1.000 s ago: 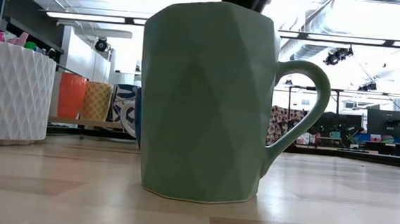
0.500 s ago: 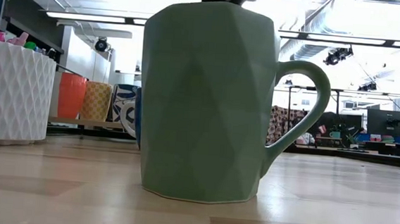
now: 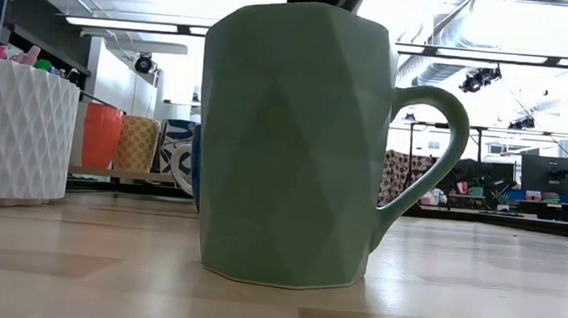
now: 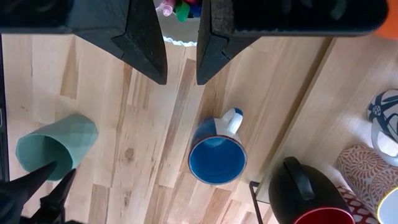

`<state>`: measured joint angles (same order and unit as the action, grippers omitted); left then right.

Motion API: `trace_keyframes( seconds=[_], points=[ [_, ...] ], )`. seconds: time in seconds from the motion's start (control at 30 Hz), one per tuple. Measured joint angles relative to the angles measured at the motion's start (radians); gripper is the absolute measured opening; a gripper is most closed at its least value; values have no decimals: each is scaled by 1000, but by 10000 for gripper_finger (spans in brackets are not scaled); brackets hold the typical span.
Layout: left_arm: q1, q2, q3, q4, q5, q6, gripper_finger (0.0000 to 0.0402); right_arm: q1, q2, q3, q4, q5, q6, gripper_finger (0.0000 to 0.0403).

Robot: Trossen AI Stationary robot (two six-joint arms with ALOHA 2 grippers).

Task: Place coffee mugs
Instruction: Move the green mug to the center

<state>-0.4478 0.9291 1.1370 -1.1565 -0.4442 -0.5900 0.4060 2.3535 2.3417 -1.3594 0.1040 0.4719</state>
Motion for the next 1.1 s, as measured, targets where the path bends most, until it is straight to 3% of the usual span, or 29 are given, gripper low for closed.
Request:
trace_keyframes(
  seconds=[0.3, 1.1],
  points=[
    [0, 0, 0, 0, 0, 0, 76, -15, 44, 0, 43, -61, -28, 114],
    [0, 0, 0, 1, 8, 0, 76, -37, 114, -1, 40, -85, -6, 114]
  ],
)
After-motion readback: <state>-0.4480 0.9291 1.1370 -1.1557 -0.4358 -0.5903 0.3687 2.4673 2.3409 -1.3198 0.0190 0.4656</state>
